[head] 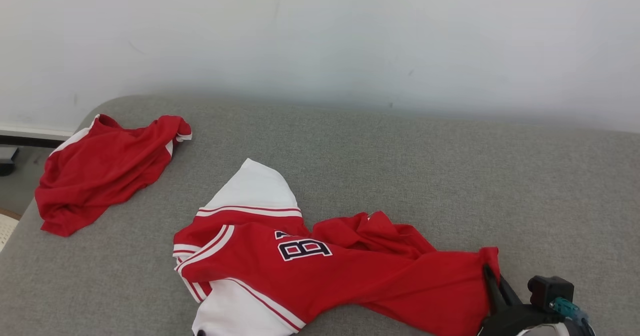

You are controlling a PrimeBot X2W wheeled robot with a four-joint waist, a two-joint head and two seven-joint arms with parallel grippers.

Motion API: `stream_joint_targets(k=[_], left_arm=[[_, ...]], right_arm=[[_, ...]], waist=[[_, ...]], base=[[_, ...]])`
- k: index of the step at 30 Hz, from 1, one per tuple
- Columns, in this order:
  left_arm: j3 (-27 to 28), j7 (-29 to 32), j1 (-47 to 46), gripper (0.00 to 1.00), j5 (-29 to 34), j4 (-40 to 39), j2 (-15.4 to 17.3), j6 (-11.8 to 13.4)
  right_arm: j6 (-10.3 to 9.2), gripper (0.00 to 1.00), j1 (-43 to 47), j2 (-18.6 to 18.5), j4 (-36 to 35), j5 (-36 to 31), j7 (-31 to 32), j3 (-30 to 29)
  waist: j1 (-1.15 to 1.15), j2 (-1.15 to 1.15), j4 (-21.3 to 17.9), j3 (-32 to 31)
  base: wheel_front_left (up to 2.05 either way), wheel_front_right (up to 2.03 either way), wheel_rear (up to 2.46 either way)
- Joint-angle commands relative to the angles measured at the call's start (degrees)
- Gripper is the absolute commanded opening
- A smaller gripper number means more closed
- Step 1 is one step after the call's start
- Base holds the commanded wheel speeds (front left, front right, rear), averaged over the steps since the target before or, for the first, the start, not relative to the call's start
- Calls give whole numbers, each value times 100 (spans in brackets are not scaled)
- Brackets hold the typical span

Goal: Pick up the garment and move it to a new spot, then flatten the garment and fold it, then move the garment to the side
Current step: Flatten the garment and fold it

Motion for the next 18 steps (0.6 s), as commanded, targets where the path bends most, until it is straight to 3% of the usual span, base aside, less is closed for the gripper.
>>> stream_joint_targets(k=[1, 3, 5, 6, 7, 8, 18], left_arm=[[9, -35, 118, 0, -44, -72, 30, 31], [18, -7, 165, 0, -79, -109, 37, 59], [-2, 26, 181, 0, -88, -78, 30, 73], [-6, 59, 181, 0, -97, -14, 20, 96], [-46, 99, 176, 18, -31, 73, 50, 123], [-69, 79, 152, 100, 36, 99, 68, 145], [-48, -11, 203, 100, -57, 174, 39, 172]], right_arm=[[19, 0, 137, 9, -62, 46, -8, -20], [19, 0, 195, 52, -38, 102, -8, 63], [19, 47, 174, 7, 22, 78, -8, 123], [19, 100, 161, 8, 45, 96, -8, 123], [19, 100, 150, 29, 77, 118, -8, 138], [19, 100, 132, 41, 94, 127, -8, 155], [19, 100, 297, -3, -123, -29, -8, -14]], waist=[[0, 0, -3, -7], [0, 0, -17, 2], [0, 0, -30, 11], [0, 0, -37, 12], [0, 0, -55, 11], [0, 0, -72, 12], [0, 0, -133, 66]], base=[[0, 0, 0], [0, 0, 0], [0, 0, 0], [0, 0, 0], [0, 0, 0], [0, 0, 0], [0, 0, 0]])
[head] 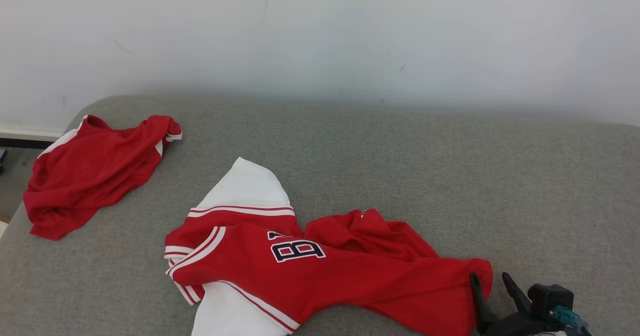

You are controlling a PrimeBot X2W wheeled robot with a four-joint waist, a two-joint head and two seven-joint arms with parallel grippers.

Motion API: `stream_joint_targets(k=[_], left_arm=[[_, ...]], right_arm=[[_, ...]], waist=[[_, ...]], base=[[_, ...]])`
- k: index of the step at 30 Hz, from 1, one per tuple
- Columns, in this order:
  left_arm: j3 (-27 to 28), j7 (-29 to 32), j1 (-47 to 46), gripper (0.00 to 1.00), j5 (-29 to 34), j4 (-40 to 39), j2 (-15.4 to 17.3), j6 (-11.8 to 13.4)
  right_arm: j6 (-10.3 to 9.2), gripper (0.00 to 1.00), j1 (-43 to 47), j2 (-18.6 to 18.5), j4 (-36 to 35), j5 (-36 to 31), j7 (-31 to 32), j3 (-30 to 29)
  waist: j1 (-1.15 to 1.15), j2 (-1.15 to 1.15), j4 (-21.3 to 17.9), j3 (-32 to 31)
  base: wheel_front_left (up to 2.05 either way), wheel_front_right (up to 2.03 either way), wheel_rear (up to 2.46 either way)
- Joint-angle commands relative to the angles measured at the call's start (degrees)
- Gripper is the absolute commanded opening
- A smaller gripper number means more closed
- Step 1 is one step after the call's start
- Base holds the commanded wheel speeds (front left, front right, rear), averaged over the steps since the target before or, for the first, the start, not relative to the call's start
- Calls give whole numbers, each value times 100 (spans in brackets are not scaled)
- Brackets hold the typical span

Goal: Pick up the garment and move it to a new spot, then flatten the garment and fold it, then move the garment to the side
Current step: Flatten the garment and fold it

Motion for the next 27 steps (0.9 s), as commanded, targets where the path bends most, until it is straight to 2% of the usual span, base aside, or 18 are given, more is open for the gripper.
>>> stream_joint_targets(k=[1, 6, 7, 8, 9, 10, 11, 19, 27], left_arm=[[6, -1, 15, 100, -63, 45, 11, -14], [-28, 73, -128, 100, -100, 305, -21, -74], [-34, 59, -157, 100, -124, 356, -38, -106], [-51, 53, -206, 100, -150, 429, -57, -141], [-84, 76, -259, 100, -142, 514, -66, -177], [-90, 36, -330, 44, -146, 574, -68, -205], [-94, -11, -395, 0, -141, 632, -69, -251], [-66, -192, -518, 0, -137, 706, -106, -353], [-25, -261, -451, 0, -72, 528, -59, -331]], right_arm=[[19, 100, 77, -14, 22, -42, -8, -19], [19, 100, -133, 43, 236, -74, -8, -3], [19, 97, -170, 56, 273, -63, -8, 1], [19, 66, -181, 62, 311, -48, -9, 4], [19, 14, -208, 57, 314, -58, -9, 6], [19, 0, -224, 59, 317, -66, -7, 7], [20, 0, -246, 76, 248, -56, -8, 17], [19, 0, -69, 67, -126, -79, -8, -85], [19, 0, 157, 78, -287, 12, -8, -116]], waist=[[0, 0, -4, 31], [0, 0, 5, 91], [0, 0, 13, 94], [0, 0, 28, 98], [0, 0, 50, 106], [0, 0, 67, 112], [0, 0, 75, 116], [0, 0, 103, 112], [0, 0, 85, 83]], base=[[0, 0, 0], [0, 0, 0], [0, 0, 0], [0, 0, 0], [0, 0, 0], [0, 0, 0], [0, 0, 0], [0, 0, 0], [0, 0, 0]])
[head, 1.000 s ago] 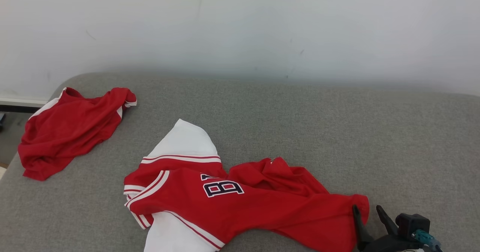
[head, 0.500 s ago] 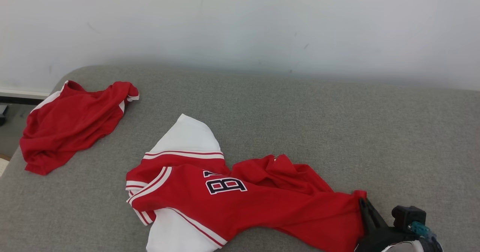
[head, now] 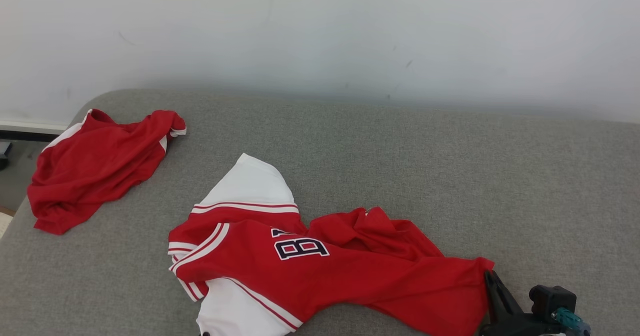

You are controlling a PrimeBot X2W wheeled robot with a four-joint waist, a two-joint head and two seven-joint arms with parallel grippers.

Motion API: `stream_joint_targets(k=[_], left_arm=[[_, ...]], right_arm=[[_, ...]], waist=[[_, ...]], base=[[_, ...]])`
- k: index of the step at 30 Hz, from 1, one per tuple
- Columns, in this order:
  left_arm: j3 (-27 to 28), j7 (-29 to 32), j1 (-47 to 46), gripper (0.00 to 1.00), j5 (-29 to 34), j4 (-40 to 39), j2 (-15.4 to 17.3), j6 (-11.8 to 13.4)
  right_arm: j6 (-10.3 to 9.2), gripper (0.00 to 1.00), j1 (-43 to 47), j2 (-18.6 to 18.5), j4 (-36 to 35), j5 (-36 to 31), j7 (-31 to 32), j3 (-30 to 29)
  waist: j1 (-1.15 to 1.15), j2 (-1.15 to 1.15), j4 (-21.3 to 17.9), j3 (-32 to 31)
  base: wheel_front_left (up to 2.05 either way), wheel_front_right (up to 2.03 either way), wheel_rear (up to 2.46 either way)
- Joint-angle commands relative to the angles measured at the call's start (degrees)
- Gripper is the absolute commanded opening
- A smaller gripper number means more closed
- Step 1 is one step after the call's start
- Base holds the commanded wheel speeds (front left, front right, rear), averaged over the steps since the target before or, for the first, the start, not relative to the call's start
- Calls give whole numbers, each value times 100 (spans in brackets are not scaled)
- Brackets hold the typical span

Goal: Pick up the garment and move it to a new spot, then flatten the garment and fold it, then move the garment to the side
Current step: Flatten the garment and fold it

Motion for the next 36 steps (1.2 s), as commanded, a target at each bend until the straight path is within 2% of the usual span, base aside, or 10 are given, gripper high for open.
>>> stream_joint_targets(k=[1, 10, 11, 12, 13, 31, 32, 33, 34, 36], left_arm=[[26, -45, 18, 0, 36, -52, 25, 19], [-6, 72, 165, 0, -13, -53, 64, 102], [-11, 65, 165, 20, -9, -34, 58, 103], [-12, 60, 171, 89, -13, -7, 55, 113], [-4, 62, 183, 100, -39, 34, 48, 124], [-144, 72, -126, 100, -108, 563, -17, -7], [-152, 70, -160, 100, -115, 599, -33, -25], [-156, 74, -179, 100, -154, 651, -55, -63], [-169, 108, -213, 62, -190, 728, -84, -89], [-251, 93, -322, 0, -123, 862, -96, -149]], right_arm=[[19, 0, 74, 15, -39, 37, -8, -7], [19, 0, 123, 13, 111, 141, 7, 88], [19, 39, 110, 2, 172, 140, 10, 105], [19, 93, 89, -3, 208, 150, 8, 122], [19, 100, 73, -8, 258, 161, 7, 132], [19, 100, -174, -2, 555, 191, -7, 320], [19, 88, -156, 9, 557, 200, -6, 335], [19, 41, -146, 16, 566, 208, -6, 349], [19, 2, -147, 9, 568, 214, -7, 346], [19, 0, -152, 11, 584, 226, -8, 359]], waist=[[0, 0, -7, 3], [0, 0, -67, -31], [0, 0, -68, -41], [0, 0, -70, -48], [0, 0, -69, -54], [0, 0, -11, -51], [0, 0, -2, -44], [0, 0, 7, -37], [0, 0, 24, -28], [0, 0, 45, -21]], base=[[0, 0, 0], [0, 0, 0], [0, 0, 0], [0, 0, 0], [0, 0, 0], [0, 0, 0], [0, 0, 0], [0, 0, 0], [0, 0, 0], [0, 0, 0]])
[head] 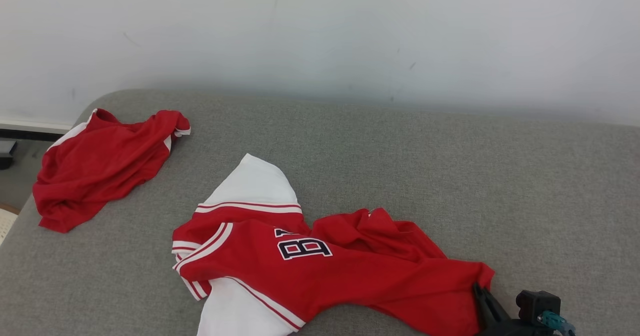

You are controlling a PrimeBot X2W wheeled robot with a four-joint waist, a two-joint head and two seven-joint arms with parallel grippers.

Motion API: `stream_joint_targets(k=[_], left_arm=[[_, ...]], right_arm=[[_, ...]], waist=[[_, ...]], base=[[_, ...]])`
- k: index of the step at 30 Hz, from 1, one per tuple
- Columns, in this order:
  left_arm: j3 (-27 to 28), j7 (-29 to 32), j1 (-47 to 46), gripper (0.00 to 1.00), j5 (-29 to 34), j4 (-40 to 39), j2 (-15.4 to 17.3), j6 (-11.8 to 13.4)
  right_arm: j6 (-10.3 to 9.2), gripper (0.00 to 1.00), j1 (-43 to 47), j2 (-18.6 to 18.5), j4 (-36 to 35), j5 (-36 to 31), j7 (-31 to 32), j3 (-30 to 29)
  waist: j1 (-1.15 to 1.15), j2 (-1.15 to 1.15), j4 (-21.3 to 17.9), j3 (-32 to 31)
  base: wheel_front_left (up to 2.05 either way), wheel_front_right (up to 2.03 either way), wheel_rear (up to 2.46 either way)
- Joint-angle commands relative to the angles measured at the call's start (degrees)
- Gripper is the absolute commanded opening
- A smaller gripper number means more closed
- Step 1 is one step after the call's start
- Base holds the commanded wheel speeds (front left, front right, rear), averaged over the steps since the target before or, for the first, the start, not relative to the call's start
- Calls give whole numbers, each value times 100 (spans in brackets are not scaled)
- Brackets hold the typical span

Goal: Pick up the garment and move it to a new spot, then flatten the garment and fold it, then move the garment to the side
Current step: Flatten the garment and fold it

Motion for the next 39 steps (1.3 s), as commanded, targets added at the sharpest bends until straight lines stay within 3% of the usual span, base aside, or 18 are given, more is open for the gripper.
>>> stream_joint_targets(k=[1, 8, 15, 21, 29, 38, 39], left_arm=[[-61, -10, -128, 0, 40, 103, -37, -77], [-40, -135, -176, 0, -15, 90, -55, -186], [144, -170, 13, 0, -27, -882, 95, -136], [142, 244, -314, 0, -25, -1790, 335, -75], [168, 1267, -2041, 0, -30, -2548, 907, -199], [285, 2217, -5258, 0, -236, -1821, 1314, -353], [285, 2217, -5258, 0, -236, -1821, 1314, -353]], right_arm=[[19, 0, -12, 12, 4, 60, -9, 20], [19, 0, 84, 38, -247, 112, -8, 12], [19, 0, 306, -27, -818, 328, -9, 4], [20, 0, -15, -128, -1266, 565, 191, 70], [19, 0, -1503, -355, -1703, 886, 754, 190], [19, 0, -4395, -474, -1083, 1316, 1437, 313], [19, 0, -4395, -474, -1083, 1316, 1437, 313]], waist=[[0, 0, 16, 7], [0, 0, 38, -56], [0, 0, 35, -84], [0, 0, -49, 99], [0, 0, -266, 865], [0, 0, -520, 2116], [0, 0, -520, 2116]], base=[[0, 0, 0], [0, 0, 0], [0, 0, 0], [0, 0, 0], [0, 0, 0], [0, 0, 0], [0, 0, 0]])
